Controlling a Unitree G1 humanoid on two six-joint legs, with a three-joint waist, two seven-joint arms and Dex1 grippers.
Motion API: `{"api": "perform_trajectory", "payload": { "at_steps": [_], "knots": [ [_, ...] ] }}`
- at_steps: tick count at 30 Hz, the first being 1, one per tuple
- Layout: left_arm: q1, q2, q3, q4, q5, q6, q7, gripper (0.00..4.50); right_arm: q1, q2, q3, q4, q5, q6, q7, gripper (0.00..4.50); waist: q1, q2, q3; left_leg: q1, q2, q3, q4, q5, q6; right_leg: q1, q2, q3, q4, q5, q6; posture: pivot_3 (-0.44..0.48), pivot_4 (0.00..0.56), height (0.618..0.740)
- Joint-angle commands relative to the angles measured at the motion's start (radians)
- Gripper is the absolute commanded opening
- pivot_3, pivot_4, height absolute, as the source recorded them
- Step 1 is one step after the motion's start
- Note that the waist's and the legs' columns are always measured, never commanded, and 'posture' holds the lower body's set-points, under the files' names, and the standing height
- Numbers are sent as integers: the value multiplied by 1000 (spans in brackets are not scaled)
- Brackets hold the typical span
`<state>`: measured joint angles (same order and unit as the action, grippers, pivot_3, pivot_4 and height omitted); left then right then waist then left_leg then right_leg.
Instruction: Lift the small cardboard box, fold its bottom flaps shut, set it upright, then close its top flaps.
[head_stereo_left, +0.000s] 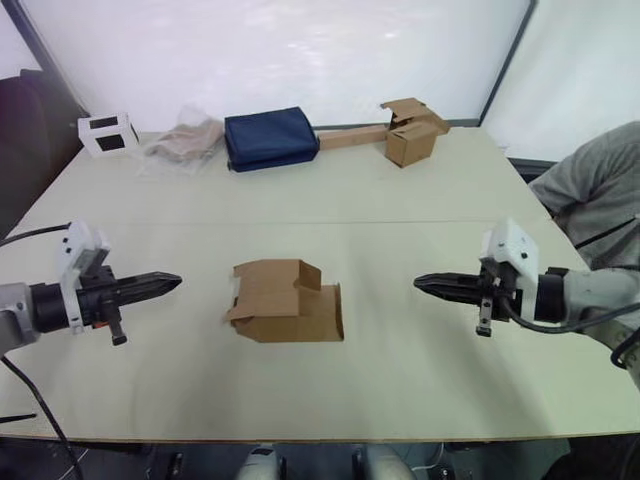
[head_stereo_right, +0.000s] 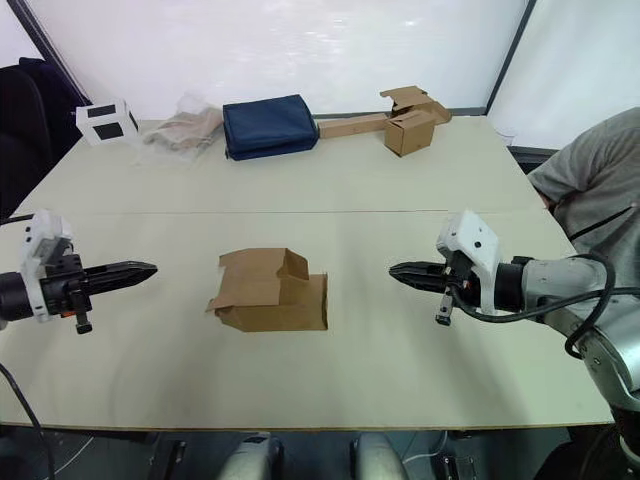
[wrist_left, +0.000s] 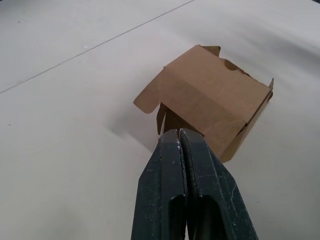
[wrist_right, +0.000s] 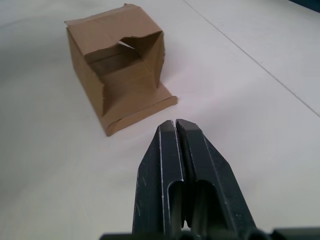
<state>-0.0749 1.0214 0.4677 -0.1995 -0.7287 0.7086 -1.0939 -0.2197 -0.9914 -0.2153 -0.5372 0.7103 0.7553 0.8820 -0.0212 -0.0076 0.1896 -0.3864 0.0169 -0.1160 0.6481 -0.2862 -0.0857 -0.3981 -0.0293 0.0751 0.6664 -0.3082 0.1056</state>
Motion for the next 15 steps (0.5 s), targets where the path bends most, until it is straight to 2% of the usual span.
{"api": "perform_trajectory", "payload": {
  "at_steps": [1, 15],
  "knots": [
    [-3, 21, 29, 4, 0, -10, -18, 44, 1, 20, -15, -43, 1, -8, -33, 0, 0, 0, 0, 0, 0, 0, 0, 0, 0, 0, 0, 0, 0, 0, 0, 0, 150, 740],
    [-28, 19, 22, -18, -1, -1, -7, 44, -28, 38, -5, -40, 11, -5, -59, 0, 2, 0, 0, 0, 0, 0, 0, 0, 0, 0, 0, 0, 0, 0, 0, 0, 150, 740]
  ]
}}
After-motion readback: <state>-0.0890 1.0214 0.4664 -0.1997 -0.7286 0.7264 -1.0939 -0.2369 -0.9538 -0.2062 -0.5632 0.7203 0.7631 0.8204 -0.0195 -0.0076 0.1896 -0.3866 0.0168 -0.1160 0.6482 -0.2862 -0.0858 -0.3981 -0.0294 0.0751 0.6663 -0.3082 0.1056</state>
